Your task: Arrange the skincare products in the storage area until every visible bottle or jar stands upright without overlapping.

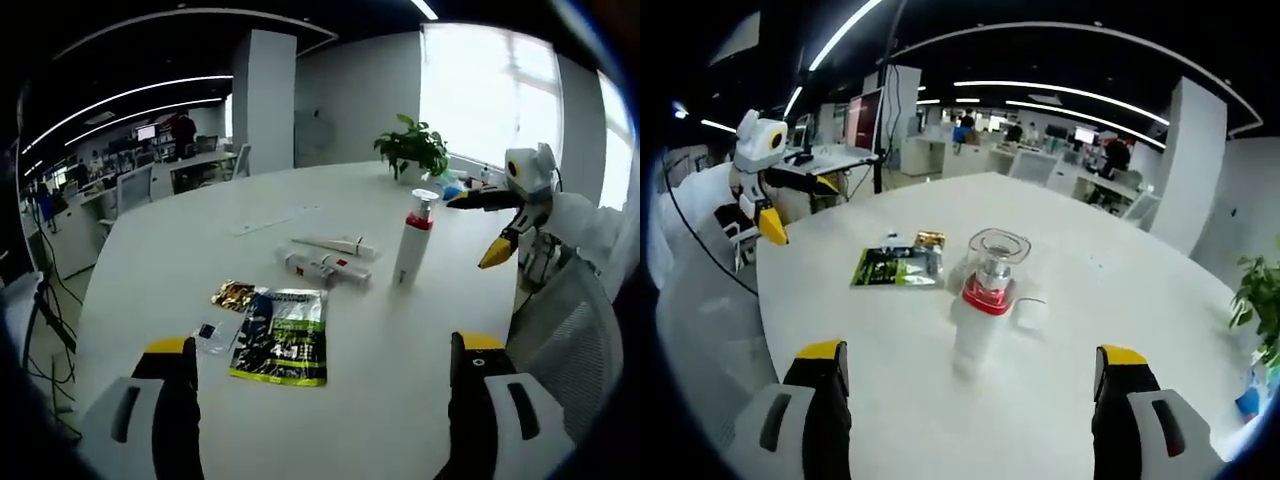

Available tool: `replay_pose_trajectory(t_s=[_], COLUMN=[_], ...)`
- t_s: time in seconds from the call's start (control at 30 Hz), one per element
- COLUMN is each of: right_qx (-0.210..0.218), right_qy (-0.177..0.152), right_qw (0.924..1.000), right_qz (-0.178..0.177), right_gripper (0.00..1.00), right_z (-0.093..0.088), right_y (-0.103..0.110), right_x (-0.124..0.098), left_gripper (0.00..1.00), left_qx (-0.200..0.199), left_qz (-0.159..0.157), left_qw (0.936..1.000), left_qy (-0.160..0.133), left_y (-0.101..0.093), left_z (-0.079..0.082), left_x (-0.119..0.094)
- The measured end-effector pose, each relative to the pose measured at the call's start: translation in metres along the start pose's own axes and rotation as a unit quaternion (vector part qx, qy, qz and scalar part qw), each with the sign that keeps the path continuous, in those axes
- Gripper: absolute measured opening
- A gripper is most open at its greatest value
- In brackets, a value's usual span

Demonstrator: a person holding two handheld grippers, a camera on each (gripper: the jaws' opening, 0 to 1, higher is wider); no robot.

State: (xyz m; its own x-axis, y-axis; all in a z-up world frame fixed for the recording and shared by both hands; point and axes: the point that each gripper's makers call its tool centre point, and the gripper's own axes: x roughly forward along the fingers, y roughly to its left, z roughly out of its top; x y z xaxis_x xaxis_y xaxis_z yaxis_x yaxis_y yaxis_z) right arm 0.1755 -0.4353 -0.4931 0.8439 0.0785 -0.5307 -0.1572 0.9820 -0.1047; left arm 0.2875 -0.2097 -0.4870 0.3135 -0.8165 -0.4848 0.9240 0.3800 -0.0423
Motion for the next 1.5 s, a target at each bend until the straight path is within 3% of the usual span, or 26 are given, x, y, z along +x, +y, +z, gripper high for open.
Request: replay_pose_trajectory(t_s=[0.27, 0.37, 0.5, 0.73, 1.0, 1.1, 1.3, 1.5], right_qx=[0.029, 0.043, 0.035, 0.051, 0.055, 0.059, 0.115, 0.139], right_qy=[-0.012, 0.002, 0.018, 0.006, 0.012, 0.016, 0.019, 0.05], right_qw=[0.999, 0.9979, 0.9975, 0.995, 0.9942, 0.9944, 0.9902, 0.9877], right_qz=[0.031, 0.049, 0.059, 0.085, 0.091, 0.087, 0.077, 0.052], right_gripper=[1.0, 0.99, 0.98, 0.99, 0.91, 0.86, 0.73, 0.69], right_z=[0.026, 0.032, 0.038, 0.062, 0.077, 0.081, 0.082, 0.063], right_y=[-0.006, -0.005, -0.014, -0.009, -0.014, -0.023, -0.047, -0.069], right_x=[0.0, 0.001, 0.008, 0.02, 0.042, 0.051, 0.071, 0.091], left_gripper=[0.99, 0.99, 0.99, 0.99, 0.99, 0.99, 0.99, 0.99], left_qx=[0.005, 0.006, 0.005, 0.014, 0.014, 0.012, 0.009, 0.004], left_qz=[-0.007, -0.002, -0.002, -0.002, -0.005, -0.004, -0.008, -0.012], left_qw=[0.9999, 1.0, 0.9999, 0.9998, 0.9998, 0.9998, 0.9998, 0.9998], left_qy=[-0.005, -0.005, -0.012, -0.011, -0.012, -0.016, -0.014, -0.012], left_y=[-0.008, -0.005, -0.006, -0.006, -0.004, -0.003, -0.002, -0.003], left_z=[0.002, 0.002, 0.005, 0.002, -0.001, -0.002, -0.006, -0.008], left_x=[-0.003, -0.003, -0.005, -0.004, -0.005, -0.006, -0.002, -0.001])
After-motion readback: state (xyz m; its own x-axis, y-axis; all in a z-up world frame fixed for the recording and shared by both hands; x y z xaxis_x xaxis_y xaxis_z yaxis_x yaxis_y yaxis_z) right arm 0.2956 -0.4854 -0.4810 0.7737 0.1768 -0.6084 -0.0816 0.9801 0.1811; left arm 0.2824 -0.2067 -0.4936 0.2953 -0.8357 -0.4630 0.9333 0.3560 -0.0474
